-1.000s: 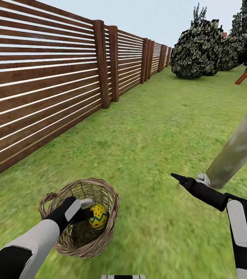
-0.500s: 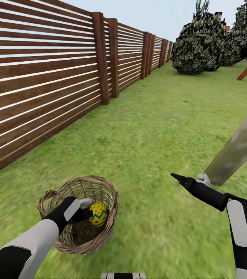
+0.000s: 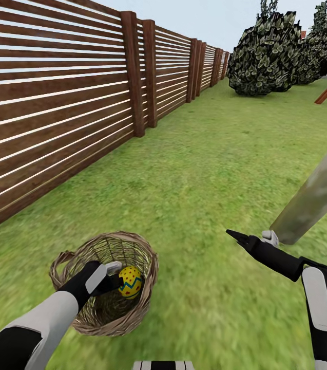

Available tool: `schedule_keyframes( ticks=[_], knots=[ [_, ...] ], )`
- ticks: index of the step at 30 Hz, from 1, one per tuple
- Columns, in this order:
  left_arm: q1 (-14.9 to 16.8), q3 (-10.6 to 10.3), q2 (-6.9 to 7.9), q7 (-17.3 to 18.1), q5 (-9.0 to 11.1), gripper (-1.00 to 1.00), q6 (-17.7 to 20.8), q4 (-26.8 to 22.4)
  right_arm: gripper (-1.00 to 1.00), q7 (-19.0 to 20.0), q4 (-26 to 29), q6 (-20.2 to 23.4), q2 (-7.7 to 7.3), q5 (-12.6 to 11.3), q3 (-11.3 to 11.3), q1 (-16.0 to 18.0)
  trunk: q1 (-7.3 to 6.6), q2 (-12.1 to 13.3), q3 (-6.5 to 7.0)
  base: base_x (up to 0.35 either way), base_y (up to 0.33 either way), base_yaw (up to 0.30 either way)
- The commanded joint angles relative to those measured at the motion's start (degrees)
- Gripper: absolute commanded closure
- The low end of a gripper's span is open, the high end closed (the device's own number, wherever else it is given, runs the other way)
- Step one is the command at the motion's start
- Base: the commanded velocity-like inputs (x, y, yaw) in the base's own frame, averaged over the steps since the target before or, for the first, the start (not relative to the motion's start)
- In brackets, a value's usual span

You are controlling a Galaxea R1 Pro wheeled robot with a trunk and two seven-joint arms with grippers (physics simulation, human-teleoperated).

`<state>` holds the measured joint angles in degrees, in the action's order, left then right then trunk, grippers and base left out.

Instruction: Take the three Easter eggs out of the wicker basket on the lawn in the garden, then place them on the lawn next to a single tree (choose any tree) so that all three eggs are next to the same tree and none are left in the basket.

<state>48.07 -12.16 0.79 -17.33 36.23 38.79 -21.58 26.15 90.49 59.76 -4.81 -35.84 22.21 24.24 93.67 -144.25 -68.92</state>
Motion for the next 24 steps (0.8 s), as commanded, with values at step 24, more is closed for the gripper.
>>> schedule_keyframes(
  ticks=[24],
  knots=[
    [-0.16, -0.65, 0.09, 5.06, 0.55, -1.0, -3.99, -0.13, -1.0, 15.24, 0.39, 0.24, -2.43, -0.21, -0.19, -1.36, -0.01, -0.02, -0.05, 0.0, 0.0, 0.0]
  ],
)
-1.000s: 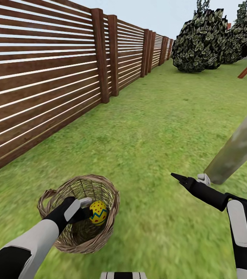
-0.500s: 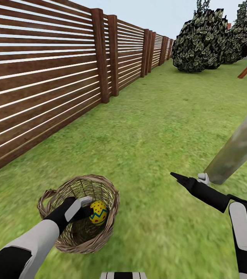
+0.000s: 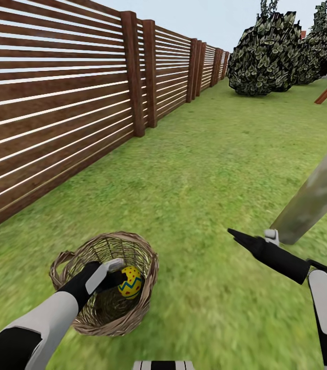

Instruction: Take the three Easter eggs out of the wicker basket on the lawn in the garden, then place them on the lawn next to a single tree (choose any tree) so that all three eggs are next to the same tree and none are left in the basket.

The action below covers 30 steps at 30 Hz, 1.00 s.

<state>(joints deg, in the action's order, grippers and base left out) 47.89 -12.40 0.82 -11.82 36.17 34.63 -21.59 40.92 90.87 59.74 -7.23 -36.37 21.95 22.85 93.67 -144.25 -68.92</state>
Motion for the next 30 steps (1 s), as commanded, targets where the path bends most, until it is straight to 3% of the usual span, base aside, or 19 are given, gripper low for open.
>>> schedule_keyframes(
  ticks=[1, 5, 10, 18, 30],
  knots=[
    [0.01, -0.42, 0.06, -0.44, 0.6, -1.0, 0.16, -0.12, -1.0, 1.86, 0.0, 0.26, -0.28, 0.27, 0.03, -0.19, -0.01, -0.02, -0.05, 0.0, 0.0, 0.0],
    [-0.05, -0.43, 0.05, -0.4, 0.61, -1.0, 0.08, -0.14, -1.0, 9.89, 0.01, 0.26, -1.57, 0.13, -0.26, -0.94, -0.01, -0.02, -0.05, 0.0, 0.0, 0.0],
    [-0.15, -0.43, -0.01, -0.35, 0.58, -1.0, 0.08, -1.69, -1.0, 13.86, 0.01, 0.26, -2.16, 0.15, -0.31, -1.35, -0.01, -0.02, -0.05, 0.0, 0.0, 0.0],
    [-0.24, -0.35, 0.01, -0.32, 0.61, -1.0, -0.39, -4.01, -1.0, 14.86, 0.01, 0.26, -2.27, 0.14, -0.37, -1.48, 0.17, -0.11, -1.6, 0.0, 0.0, 0.0],
    [-0.25, -0.34, 0.09, -0.31, 0.57, -1.0, -5.21, -4.33, -1.0, 15.06, 0.01, 0.26, -2.26, 0.12, -0.4, -1.49, 0.48, -0.27, -4.26, 0.0, 0.0, 0.0]
  ],
)
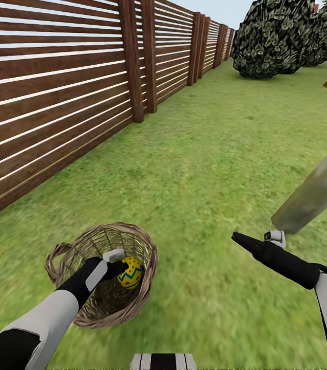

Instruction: Take the three Easter eggs out of the wicker basket on the lawn in the garden, then place them on the lawn next to a single tree (choose any tree) so that all three eggs are next to the same tree and none are left in the basket.

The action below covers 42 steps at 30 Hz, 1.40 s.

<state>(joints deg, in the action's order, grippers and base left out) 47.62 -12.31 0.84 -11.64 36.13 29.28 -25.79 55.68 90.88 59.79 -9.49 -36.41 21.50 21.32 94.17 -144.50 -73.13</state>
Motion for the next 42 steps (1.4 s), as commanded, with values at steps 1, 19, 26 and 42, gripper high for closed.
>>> schedule_keyframes(
  ticks=[1, 19, 26, 42],
  knots=[
    [0.01, -0.44, 0.09, -0.48, 0.61, -1.0, -0.48, -0.13, -1.0, 0.3, 0.0, 0.21, 0.0, 0.14, 0.06, 0.04, 0.01, -0.03, -0.27, 0.0, 0.0, 0.0],
    [0.01, -0.68, -0.05, -0.4, 0.53, -1.0, -2.32, -0.31, -1.0, 0.31, 0.0, 0.21, 0.0, 0.12, 0.03, 0.04, 0.45, -0.26, -4.04, 0.0, 0.0, 0.0],
    [0.01, -0.7, -0.05, -0.41, 0.52, -1.0, -2.37, -0.31, -1.0, 0.31, 0.0, 0.21, 0.0, 0.12, 0.03, 0.04, 0.45, -0.26, -4.04, 0.0, 0.0, 0.0],
    [0.01, -0.62, -0.13, -0.48, 0.52, -1.0, -2.38, -0.31, -1.0, 0.31, 0.0, 0.21, 0.0, 0.12, 0.03, 0.04, 0.45, -0.26, -4.04, 0.036, 0.0, 0.0]
  ],
)
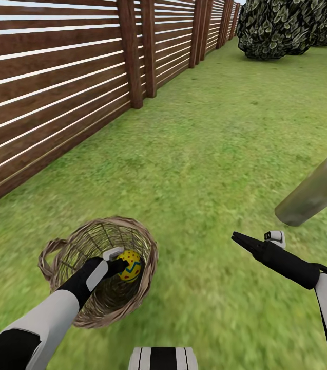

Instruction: Take the three Easter eggs out of the wicker basket on the lawn in the garden, then place them on the lawn next to a single tree (choose any tree) so that all three eggs are next to the same tree and none are left in the basket.

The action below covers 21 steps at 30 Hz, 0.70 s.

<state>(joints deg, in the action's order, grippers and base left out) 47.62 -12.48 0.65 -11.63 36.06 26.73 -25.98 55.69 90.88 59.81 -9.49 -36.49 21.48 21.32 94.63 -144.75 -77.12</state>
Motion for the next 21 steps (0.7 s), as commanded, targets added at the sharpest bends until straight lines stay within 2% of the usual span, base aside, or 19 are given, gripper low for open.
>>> schedule_keyframes(
  ticks=[1, 21],
  knots=[
    [0.01, -0.44, 0.07, -0.5, 0.59, -1.0, 0.16, -0.11, -1.0, 0.3, 0.0, 0.19, 0.0, 0.19, 0.05, 0.04, -0.01, -0.02, -0.04, 0.012, 0.0, 0.0],
    [0.01, -0.37, 0.12, -0.58, 0.59, -1.0, 0.12, -0.04, -1.0, 0.3, 0.0, 0.19, 0.0, 0.19, 0.06, 0.04, -0.01, -0.02, -0.04, 0.027, 0.006, 0.0]
  ],
)
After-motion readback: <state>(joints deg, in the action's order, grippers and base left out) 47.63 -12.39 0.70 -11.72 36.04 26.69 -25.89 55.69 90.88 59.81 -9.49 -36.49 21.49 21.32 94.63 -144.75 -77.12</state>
